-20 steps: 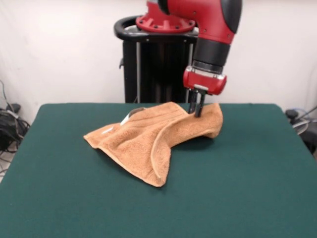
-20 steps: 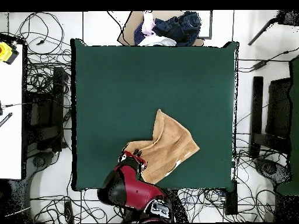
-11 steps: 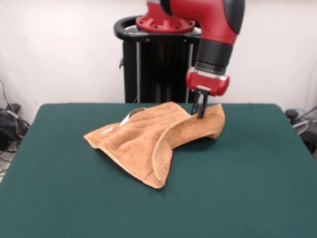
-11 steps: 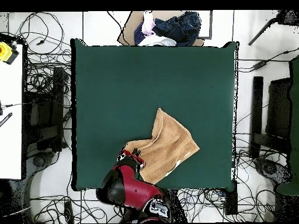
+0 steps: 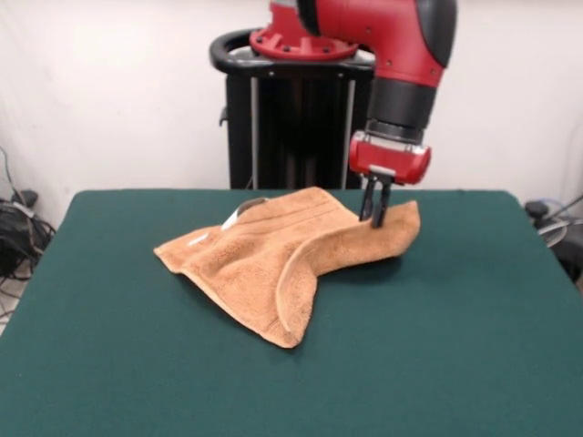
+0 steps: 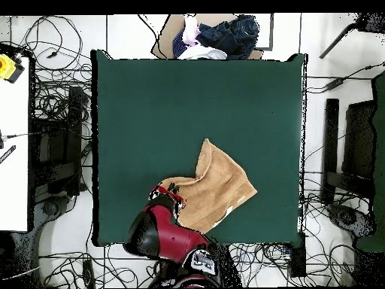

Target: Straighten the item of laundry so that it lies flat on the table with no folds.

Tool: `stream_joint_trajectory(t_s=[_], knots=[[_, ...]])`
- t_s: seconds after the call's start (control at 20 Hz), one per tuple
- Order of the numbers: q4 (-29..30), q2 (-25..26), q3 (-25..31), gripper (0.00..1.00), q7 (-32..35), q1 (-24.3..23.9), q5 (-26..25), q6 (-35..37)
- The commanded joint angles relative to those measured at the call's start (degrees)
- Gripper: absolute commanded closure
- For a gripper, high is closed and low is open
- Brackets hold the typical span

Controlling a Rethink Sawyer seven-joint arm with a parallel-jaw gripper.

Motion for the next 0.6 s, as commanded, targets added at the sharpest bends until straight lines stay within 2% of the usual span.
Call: stream_joint_trajectory(t_s=[0.05, 0.6], knots=[[-11.7, 3.8, 5.7, 1.00, 12.9, 0.2, 6.1, -0.7], [-14.9, 3.9, 4.4, 1.00, 11.7, 2.5, 10.6, 2.7]])
